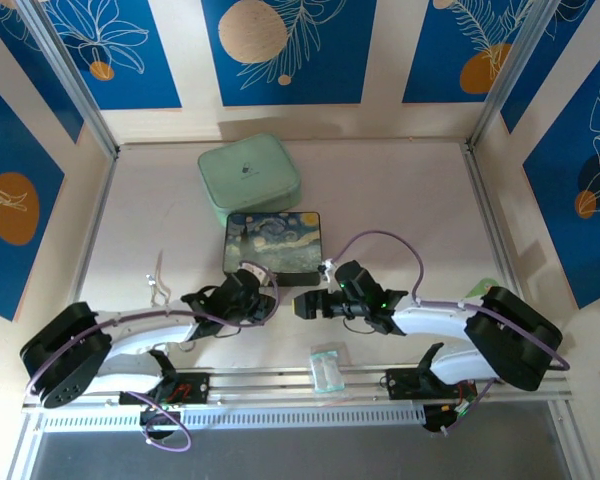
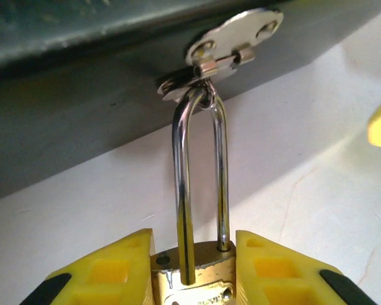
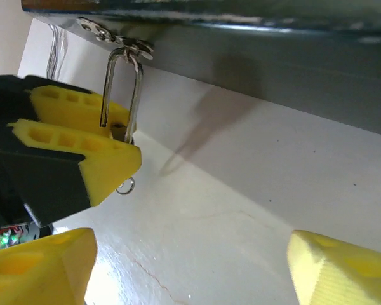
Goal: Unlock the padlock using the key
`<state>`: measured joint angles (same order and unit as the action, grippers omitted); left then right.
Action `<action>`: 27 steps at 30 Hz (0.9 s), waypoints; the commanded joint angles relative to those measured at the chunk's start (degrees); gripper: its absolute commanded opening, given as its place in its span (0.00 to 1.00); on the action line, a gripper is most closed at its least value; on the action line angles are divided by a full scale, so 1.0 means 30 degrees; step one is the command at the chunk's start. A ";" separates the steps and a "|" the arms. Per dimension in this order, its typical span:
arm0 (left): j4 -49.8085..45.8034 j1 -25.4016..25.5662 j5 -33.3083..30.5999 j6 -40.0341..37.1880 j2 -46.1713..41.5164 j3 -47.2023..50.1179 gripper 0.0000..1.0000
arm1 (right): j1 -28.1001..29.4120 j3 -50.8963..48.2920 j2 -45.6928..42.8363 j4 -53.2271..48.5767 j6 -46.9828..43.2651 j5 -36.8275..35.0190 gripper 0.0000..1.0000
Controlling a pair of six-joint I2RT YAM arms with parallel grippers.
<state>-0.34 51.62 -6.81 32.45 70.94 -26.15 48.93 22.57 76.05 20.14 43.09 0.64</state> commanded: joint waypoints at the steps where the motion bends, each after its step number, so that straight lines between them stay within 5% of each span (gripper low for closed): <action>1: -0.4186 0.0241 -0.3552 0.1148 -0.0342 -0.1049 0.16 | 0.0112 0.0344 0.0498 0.0567 0.1235 -0.1782 0.77; 17: -1.3822 0.1926 -1.1410 0.5384 0.5069 -0.5922 0.12 | 0.0496 0.0641 -0.0905 -0.3037 0.2571 -0.6196 0.73; 27: -1.6537 0.4512 -1.2716 0.8814 1.1017 -0.9568 0.18 | -0.0116 -0.0050 -0.1262 -0.3416 0.3709 -0.6609 0.73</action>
<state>-43.94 62.50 -43.86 55.31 100.09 -52.36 48.97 23.35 73.67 11.05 52.60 -17.08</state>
